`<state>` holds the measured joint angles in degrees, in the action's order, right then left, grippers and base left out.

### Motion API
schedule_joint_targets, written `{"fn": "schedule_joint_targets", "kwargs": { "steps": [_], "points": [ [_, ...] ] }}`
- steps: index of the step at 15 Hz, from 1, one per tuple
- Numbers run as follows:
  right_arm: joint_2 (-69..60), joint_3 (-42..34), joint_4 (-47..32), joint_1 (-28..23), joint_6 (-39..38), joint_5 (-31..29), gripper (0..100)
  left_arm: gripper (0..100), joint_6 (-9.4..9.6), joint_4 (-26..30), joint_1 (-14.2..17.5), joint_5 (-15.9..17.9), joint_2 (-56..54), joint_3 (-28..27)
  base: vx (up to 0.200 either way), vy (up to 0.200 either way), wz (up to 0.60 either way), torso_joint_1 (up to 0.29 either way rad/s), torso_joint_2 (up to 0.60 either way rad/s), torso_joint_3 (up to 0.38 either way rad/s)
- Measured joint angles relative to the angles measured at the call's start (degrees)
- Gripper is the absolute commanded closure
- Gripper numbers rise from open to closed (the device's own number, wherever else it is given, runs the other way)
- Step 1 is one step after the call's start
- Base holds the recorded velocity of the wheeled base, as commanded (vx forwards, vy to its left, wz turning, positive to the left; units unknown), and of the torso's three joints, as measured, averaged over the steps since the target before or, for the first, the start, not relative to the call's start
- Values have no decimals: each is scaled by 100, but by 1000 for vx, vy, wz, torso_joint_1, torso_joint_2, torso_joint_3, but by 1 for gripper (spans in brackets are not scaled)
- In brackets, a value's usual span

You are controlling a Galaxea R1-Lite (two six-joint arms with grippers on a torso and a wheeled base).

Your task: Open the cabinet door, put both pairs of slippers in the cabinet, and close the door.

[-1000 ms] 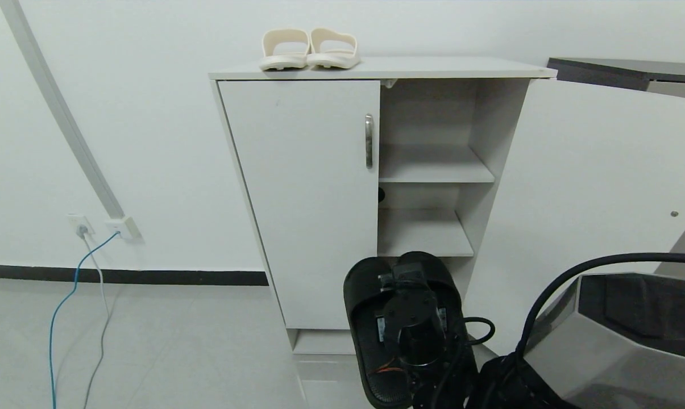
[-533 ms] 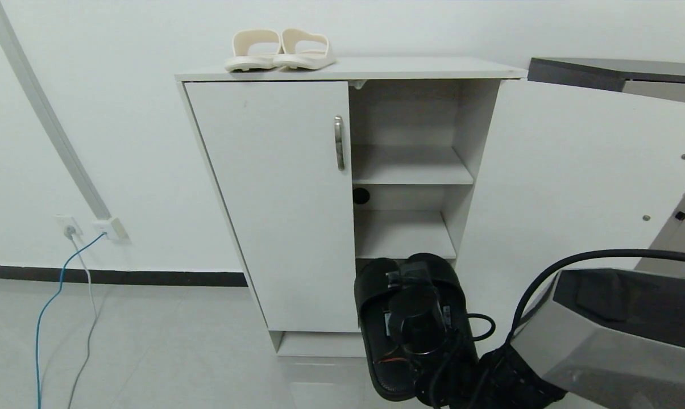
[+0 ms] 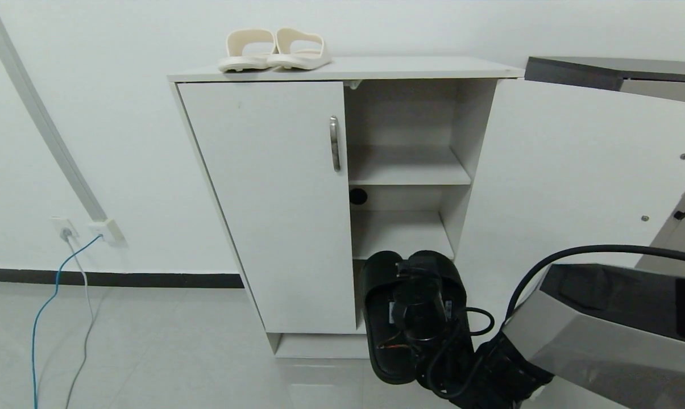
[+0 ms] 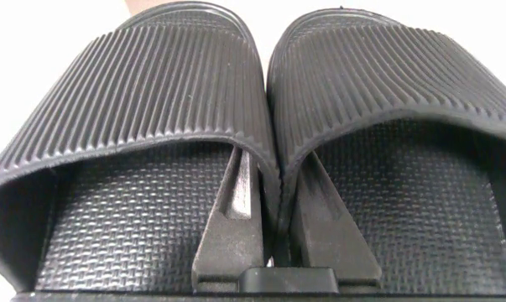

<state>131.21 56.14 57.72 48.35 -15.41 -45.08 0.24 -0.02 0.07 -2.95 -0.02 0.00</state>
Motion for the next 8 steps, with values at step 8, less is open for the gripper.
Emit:
{"fn": "schedule_joint_targets", "kwargs": {
  "steps": [8],
  "points": [
    [201, 194, -101, -249, -306, 134, 100, 100, 2, 2, 0, 9, 2, 0, 0, 0, 0, 0, 0, 0]
  ]
}}
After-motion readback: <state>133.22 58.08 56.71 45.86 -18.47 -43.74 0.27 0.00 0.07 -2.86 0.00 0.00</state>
